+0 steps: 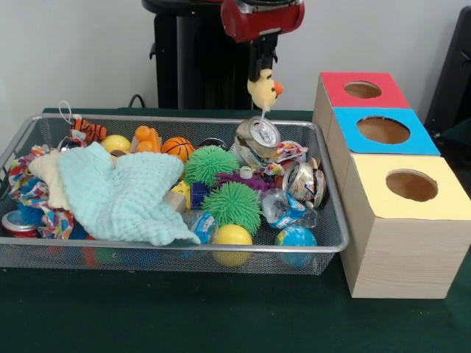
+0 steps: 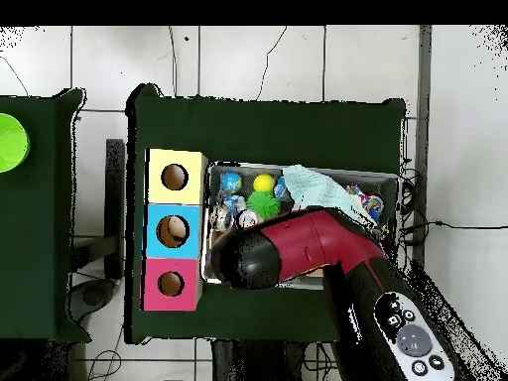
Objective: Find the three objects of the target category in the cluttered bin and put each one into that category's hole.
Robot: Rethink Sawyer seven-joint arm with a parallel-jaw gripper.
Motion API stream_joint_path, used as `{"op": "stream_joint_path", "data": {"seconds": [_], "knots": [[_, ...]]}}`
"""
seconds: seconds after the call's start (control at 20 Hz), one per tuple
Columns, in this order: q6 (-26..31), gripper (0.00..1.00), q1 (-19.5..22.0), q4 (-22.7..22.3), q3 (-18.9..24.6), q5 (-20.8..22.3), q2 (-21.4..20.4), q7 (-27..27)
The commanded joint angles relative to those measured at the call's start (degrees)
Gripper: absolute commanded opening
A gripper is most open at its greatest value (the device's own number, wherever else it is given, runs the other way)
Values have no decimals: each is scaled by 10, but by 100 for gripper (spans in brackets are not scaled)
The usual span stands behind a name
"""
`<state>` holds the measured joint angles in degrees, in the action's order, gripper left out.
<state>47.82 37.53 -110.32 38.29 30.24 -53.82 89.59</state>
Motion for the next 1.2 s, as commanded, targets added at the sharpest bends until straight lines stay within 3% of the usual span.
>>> {"op": "stream_joint_path", "data": {"seconds": [0.05,0.3,0.4,0.5,0.65,0.8,1.0,1.2], "knots": [[110,0,32,-31,40,-40,-52,-131],[167,0,54,-41,66,-86,-110,-159],[179,0,55,-37,68,-90,-112,-150],[70,0,30,-20,50,12,-5,-116],[-60,0,-4,26,3,112,96,-46],[-20,0,10,14,21,82,73,-64],[-64,0,-2,40,4,123,121,-48],[-46,0,7,33,8,111,115,-58]]}}
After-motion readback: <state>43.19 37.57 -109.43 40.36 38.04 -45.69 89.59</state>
